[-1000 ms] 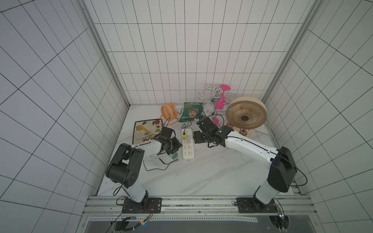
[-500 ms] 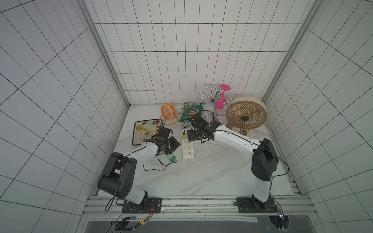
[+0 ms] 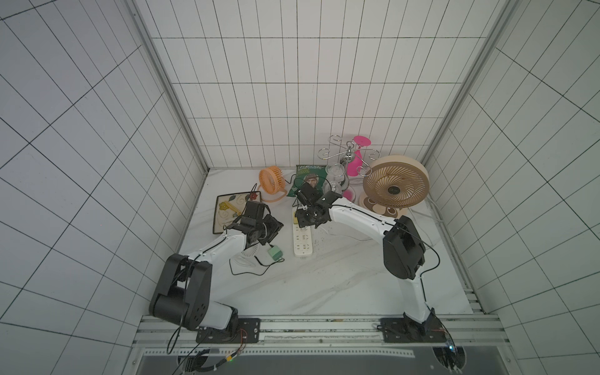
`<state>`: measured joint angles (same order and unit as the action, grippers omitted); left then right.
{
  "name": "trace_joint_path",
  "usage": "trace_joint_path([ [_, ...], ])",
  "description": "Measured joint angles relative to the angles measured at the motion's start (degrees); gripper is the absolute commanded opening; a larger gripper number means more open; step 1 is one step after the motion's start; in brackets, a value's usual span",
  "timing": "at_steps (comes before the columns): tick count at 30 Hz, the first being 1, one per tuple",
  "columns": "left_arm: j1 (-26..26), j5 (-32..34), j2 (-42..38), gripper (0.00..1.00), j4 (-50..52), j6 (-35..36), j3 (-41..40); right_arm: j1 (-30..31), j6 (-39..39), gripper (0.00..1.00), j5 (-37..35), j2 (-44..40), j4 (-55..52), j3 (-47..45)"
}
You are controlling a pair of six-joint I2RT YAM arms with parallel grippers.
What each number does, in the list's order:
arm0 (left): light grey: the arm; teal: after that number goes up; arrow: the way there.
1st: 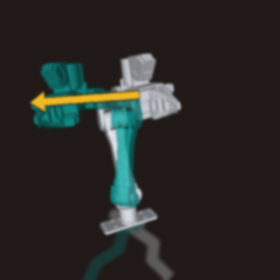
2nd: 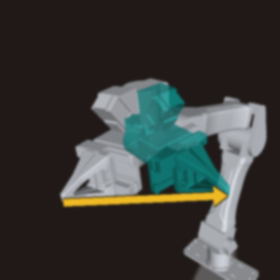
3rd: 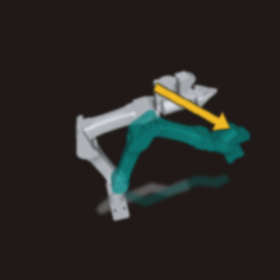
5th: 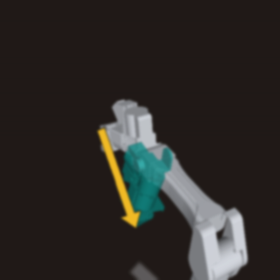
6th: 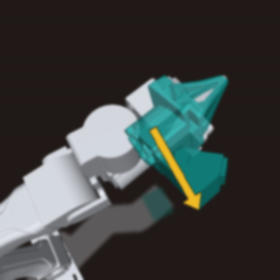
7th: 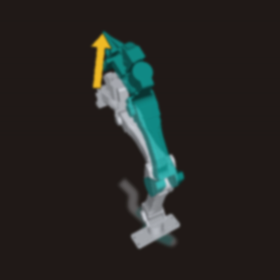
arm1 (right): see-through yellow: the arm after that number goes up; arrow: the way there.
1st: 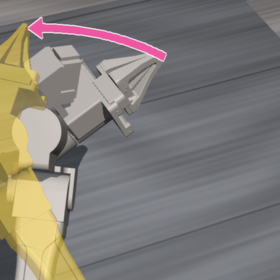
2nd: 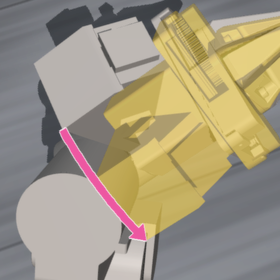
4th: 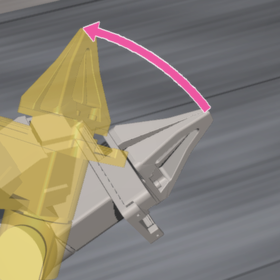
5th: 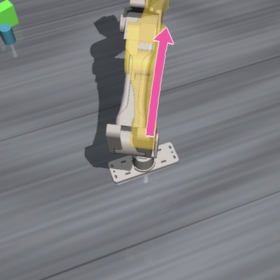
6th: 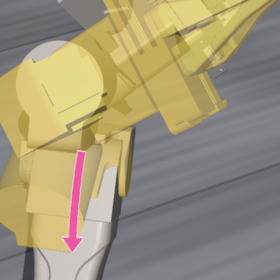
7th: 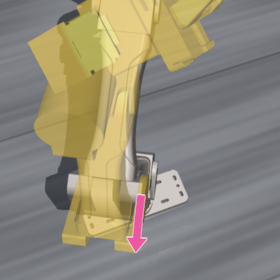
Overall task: Unplug the desk fan from the power strip
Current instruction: Remove the plug from the socket.
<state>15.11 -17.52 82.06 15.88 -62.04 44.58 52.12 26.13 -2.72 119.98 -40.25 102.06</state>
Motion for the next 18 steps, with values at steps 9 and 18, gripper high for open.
trace_joint_path([
  [9,-0.46,0.74,-1.44,0.41,1.42,-0.76,-0.57,0.00,0.02,0.39,0.63,1.99,-0.28,0.79],
  [18,-0.44,0.72,-1.44,0.41,1.92,-0.85,-0.57,0.02,0.31,0.25,1.60,3.37,-0.33,0.79],
])
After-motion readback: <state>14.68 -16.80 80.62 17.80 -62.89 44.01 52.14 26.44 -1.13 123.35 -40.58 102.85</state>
